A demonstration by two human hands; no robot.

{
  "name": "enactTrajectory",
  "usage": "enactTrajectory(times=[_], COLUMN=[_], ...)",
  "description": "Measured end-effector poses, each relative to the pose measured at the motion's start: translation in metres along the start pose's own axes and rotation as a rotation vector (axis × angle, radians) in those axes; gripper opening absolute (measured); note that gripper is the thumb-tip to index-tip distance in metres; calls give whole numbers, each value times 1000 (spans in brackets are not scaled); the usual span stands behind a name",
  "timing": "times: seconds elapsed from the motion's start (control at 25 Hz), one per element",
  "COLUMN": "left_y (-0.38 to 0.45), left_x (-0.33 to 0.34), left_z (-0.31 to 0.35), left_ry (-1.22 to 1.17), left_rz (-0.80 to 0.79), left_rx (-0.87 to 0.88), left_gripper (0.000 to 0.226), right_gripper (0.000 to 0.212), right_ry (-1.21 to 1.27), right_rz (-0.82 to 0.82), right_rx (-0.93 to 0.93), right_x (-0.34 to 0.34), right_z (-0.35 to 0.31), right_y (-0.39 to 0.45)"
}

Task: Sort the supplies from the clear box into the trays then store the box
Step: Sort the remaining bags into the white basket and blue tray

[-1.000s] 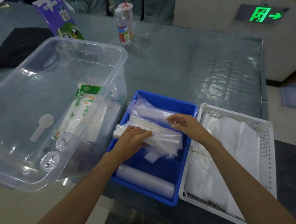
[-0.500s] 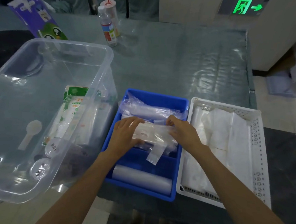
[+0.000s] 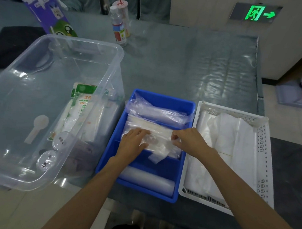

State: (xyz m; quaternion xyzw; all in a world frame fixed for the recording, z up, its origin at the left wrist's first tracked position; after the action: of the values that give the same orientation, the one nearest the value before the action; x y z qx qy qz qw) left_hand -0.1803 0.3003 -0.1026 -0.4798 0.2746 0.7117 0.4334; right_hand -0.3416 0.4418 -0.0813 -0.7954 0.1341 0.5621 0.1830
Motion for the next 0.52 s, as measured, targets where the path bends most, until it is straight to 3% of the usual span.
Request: enactTrajectory(times=[0.2,0.52], left_y=[-7,-19], left_x=[-17,-80], left_z=[4,28], left_ry=[78,245], left_rz=[27,308], left_rx=[-5,145], left_gripper=[47,37], right_gripper=[21,18], right_ry=[112,23], right_rz=[3,122], right_rx=[14,-94], right_x=[-17,-78], right_z=[-3,-39], right_y=[-6,9])
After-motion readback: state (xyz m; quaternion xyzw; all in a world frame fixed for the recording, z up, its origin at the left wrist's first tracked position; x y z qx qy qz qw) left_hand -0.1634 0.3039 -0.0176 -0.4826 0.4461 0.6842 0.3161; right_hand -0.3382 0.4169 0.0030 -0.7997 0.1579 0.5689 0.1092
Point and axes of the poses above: each hand's wrist, its own y-axis towards the middle knuckle, its own x-axis out of the palm, z = x × y, the point moved 4 cm from there along y, towards the middle knuckle, and after that the axes turned 3 degrees about z, right-handed, at the moved point
